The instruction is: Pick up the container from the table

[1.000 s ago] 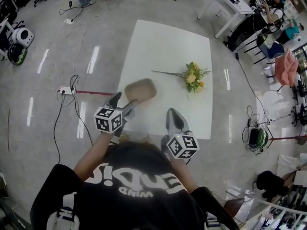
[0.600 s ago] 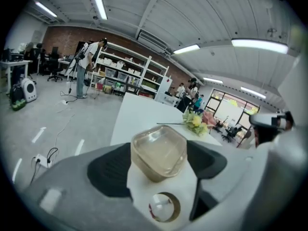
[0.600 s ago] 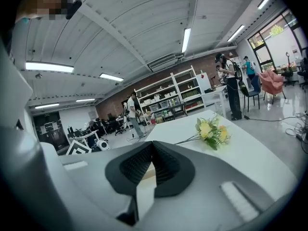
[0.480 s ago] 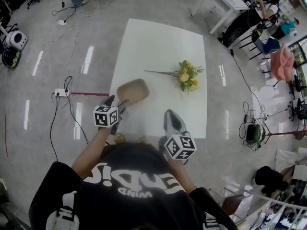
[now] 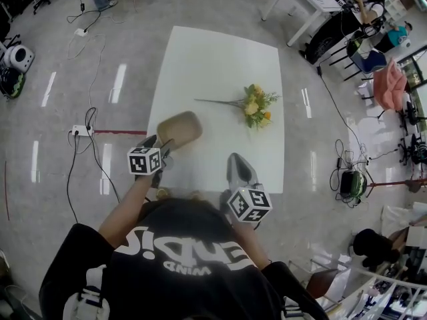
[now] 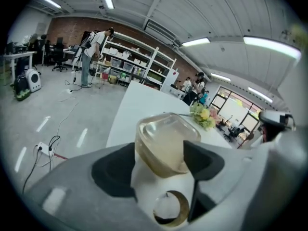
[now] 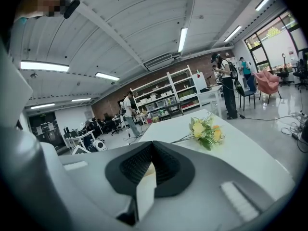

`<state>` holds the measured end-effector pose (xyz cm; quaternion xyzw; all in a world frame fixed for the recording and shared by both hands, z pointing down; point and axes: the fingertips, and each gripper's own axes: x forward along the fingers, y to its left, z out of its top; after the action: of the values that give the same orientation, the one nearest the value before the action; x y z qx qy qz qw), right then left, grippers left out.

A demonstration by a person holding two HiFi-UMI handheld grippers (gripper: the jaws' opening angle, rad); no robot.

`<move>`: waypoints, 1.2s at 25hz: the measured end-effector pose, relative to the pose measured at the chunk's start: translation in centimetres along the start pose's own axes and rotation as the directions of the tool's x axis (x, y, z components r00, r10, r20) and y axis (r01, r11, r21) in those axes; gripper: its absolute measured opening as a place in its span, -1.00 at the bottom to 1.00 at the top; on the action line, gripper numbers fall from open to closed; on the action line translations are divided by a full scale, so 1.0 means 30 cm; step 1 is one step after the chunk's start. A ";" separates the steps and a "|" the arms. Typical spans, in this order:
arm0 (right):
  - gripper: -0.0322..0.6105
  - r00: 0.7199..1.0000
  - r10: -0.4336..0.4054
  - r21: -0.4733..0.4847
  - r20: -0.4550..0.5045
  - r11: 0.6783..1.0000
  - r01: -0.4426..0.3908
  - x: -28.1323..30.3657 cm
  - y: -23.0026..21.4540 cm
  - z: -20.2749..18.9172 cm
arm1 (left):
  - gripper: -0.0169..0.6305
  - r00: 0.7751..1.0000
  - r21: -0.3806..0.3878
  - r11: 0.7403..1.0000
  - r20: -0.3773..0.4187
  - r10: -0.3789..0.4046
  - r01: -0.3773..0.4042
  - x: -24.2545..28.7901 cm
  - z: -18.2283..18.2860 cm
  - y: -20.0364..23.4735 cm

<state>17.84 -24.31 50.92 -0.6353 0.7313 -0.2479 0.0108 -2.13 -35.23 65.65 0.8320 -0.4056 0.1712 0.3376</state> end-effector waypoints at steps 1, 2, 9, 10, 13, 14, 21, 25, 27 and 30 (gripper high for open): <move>-0.90 1.000 -0.001 0.001 -0.001 1.000 0.001 0.004 -0.004 -0.004 | 0.03 1.000 -0.002 1.000 -0.002 -0.001 0.001 0.005 -0.003 0.003; -0.90 1.000 -0.001 0.003 -0.002 1.000 0.001 0.007 -0.007 -0.006 | 0.03 1.000 -0.006 1.000 -0.004 -0.004 0.004 0.009 -0.006 0.004; -0.90 1.000 -0.009 0.008 -0.010 1.000 0.009 0.023 -0.029 -0.007 | -0.07 0.999 -0.039 0.999 -0.005 -0.034 0.034 0.027 -0.002 -0.009; -0.90 1.000 -0.009 0.009 -0.012 1.000 0.010 0.026 -0.031 -0.010 | -0.08 0.999 -0.043 0.998 -0.002 -0.036 0.035 0.028 -0.001 -0.009; -0.90 1.000 -0.011 0.011 -0.018 1.000 0.011 0.033 -0.038 -0.019 | -0.13 0.999 -0.056 0.997 0.010 -0.043 0.043 0.032 0.003 -0.007; -0.90 1.000 -0.011 0.011 -0.019 1.000 0.011 0.033 -0.038 -0.022 | -0.14 0.999 -0.059 0.997 0.012 -0.043 0.044 0.032 0.002 -0.006; -0.90 1.000 -0.015 0.011 -0.020 1.000 0.015 0.025 -0.036 -0.025 | -0.27 0.999 -0.082 0.996 0.025 -0.034 0.036 0.013 0.008 0.004; -0.90 1.000 -0.015 0.010 -0.022 1.000 0.015 0.022 -0.039 -0.022 | -0.37 0.998 -0.110 0.993 0.049 -0.038 0.043 -0.001 0.025 -0.002; -0.90 1.000 -0.012 0.009 -0.022 1.000 0.013 0.024 -0.037 -0.019 | -0.43 0.997 -0.116 0.992 0.065 -0.038 0.046 -0.009 0.039 -0.004; -0.90 1.000 -0.007 0.007 -0.019 1.000 0.007 0.028 -0.034 -0.019 | -0.49 0.995 -0.119 0.991 0.086 -0.043 0.053 -0.019 0.056 -0.008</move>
<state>18.43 -24.97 52.04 -0.6354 0.7283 -0.2566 0.0052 -2.26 -35.98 64.04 0.8259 -0.4090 0.1031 0.3742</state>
